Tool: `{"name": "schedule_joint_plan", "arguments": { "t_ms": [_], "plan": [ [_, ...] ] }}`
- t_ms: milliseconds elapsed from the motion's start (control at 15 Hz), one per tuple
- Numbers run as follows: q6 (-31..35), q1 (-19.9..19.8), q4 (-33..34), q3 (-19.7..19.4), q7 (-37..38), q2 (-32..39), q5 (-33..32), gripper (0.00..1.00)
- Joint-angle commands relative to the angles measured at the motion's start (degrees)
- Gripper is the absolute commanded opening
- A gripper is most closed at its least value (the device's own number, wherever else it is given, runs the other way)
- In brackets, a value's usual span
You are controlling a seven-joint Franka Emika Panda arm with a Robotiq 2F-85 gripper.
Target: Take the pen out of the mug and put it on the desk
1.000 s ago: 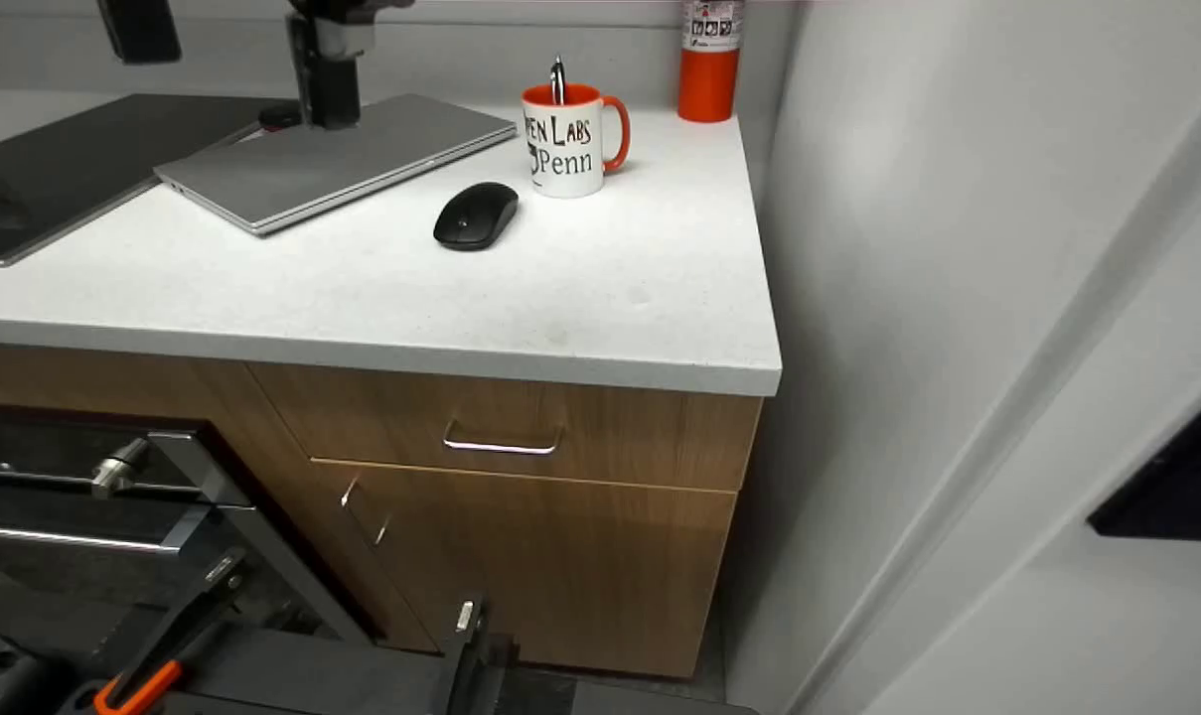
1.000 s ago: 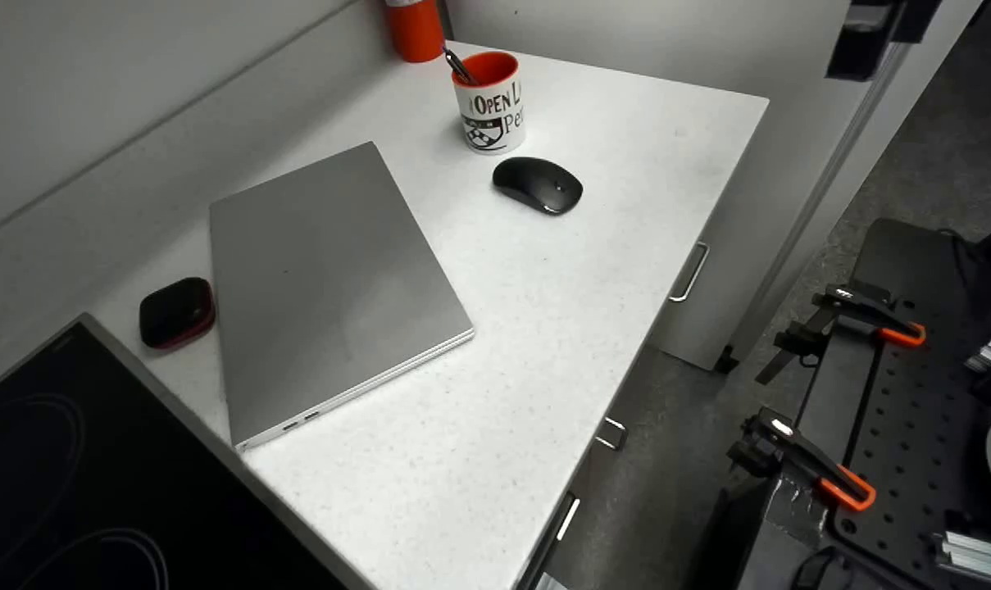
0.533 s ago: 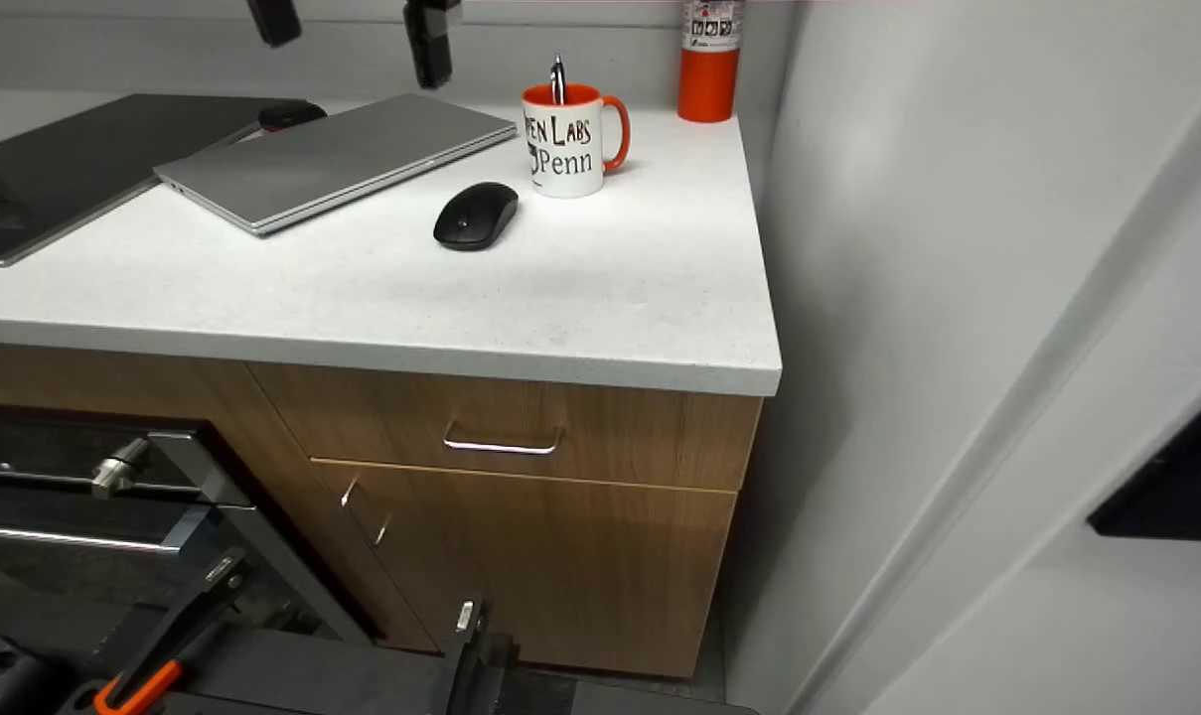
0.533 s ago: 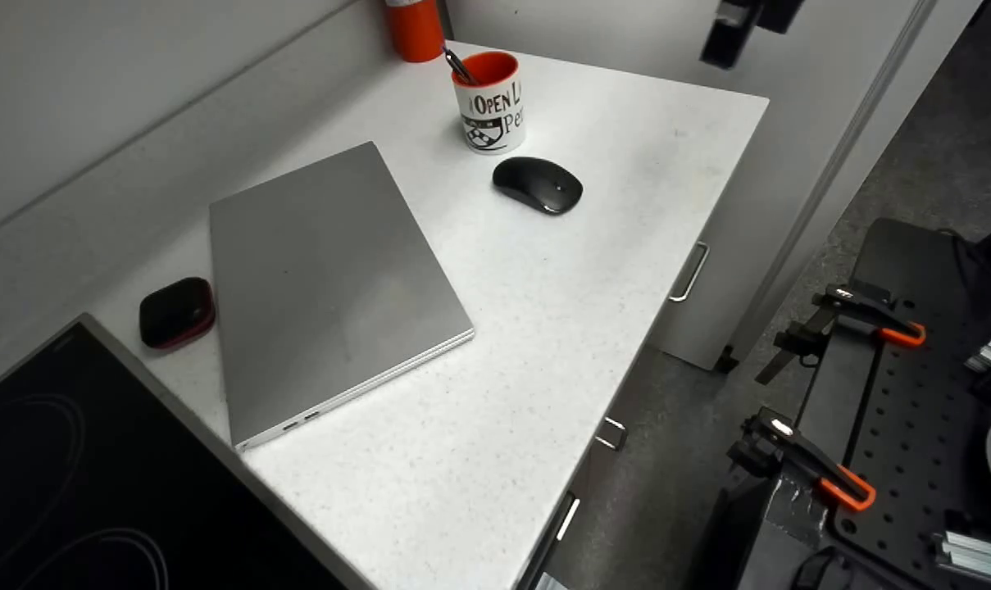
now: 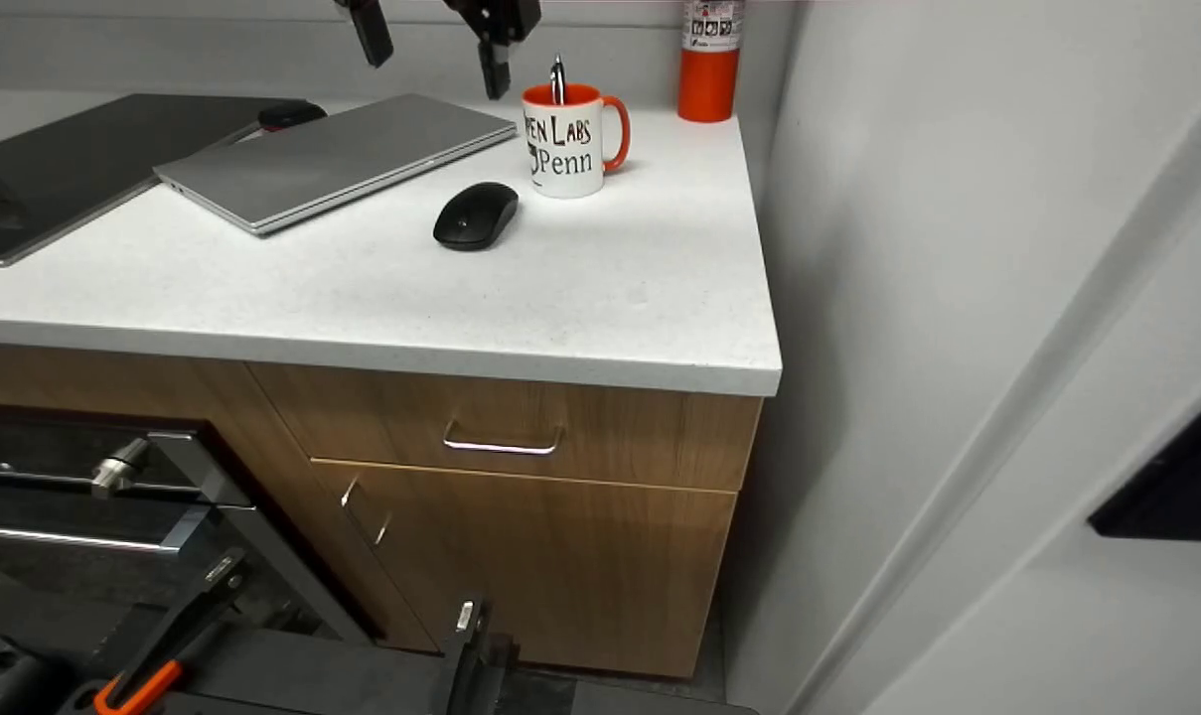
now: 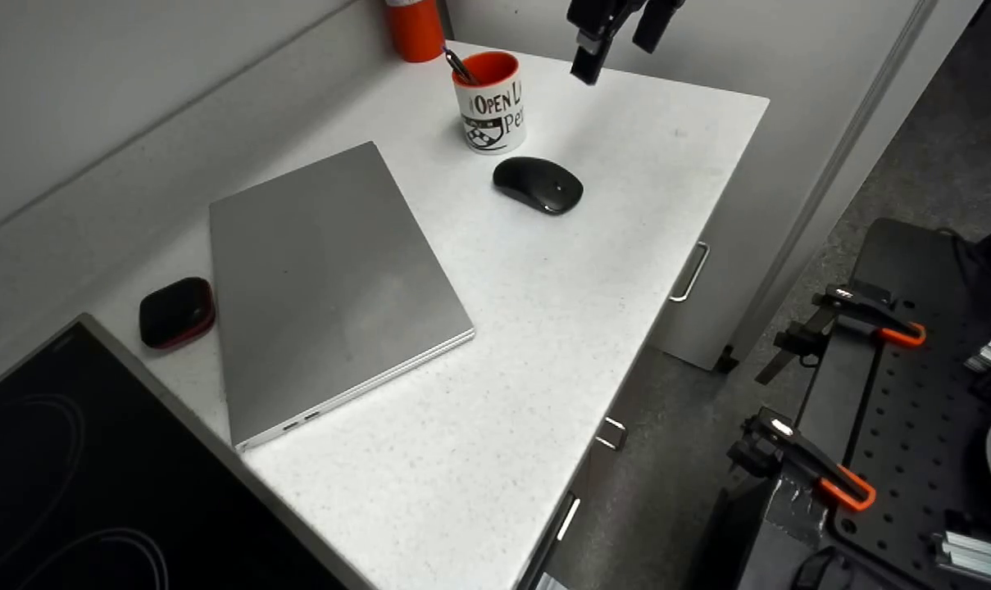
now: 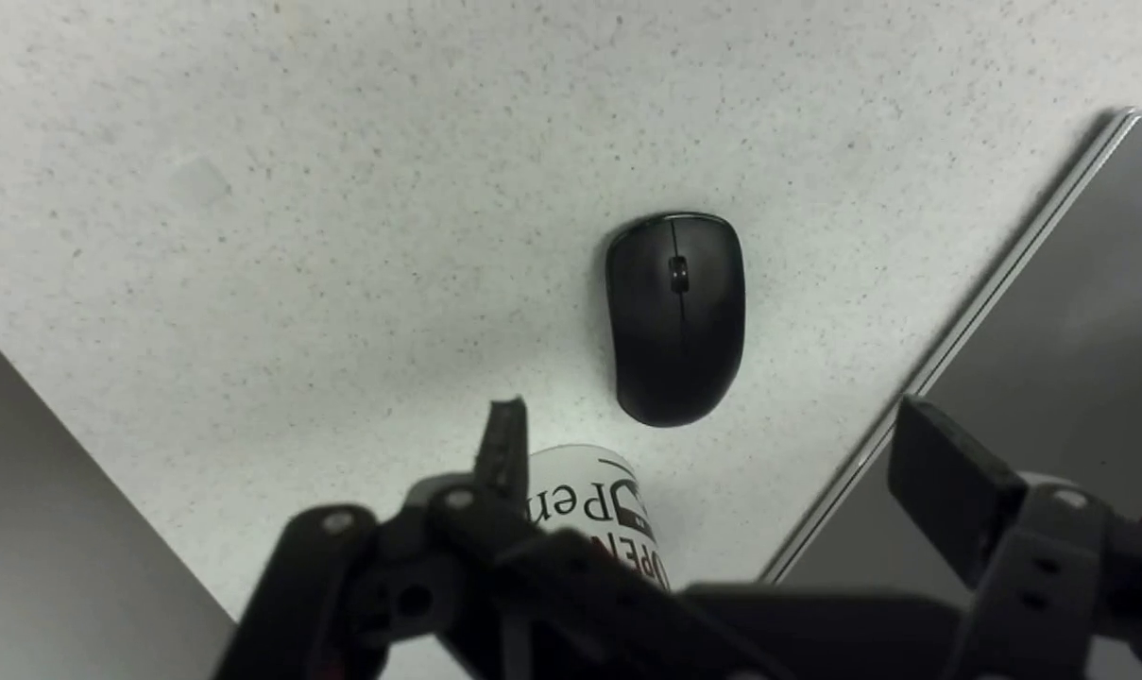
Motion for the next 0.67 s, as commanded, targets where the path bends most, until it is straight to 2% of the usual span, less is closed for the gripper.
{"name": "schedule_joint_plan", "arguments": {
  "t_ms": [0, 267, 600],
  "plan": [
    [-0.1, -0.4, -0.1, 0.4, -0.1, -0.1, 0.2, 1.00],
    [0.9, 0.3, 0.6, -0.2, -1.1, 0.7, 1.6, 1.00],
    [13.2, 1.8, 5.6, -0.7, -2.6, 9.9, 5.2, 1.00]
  ]
}}
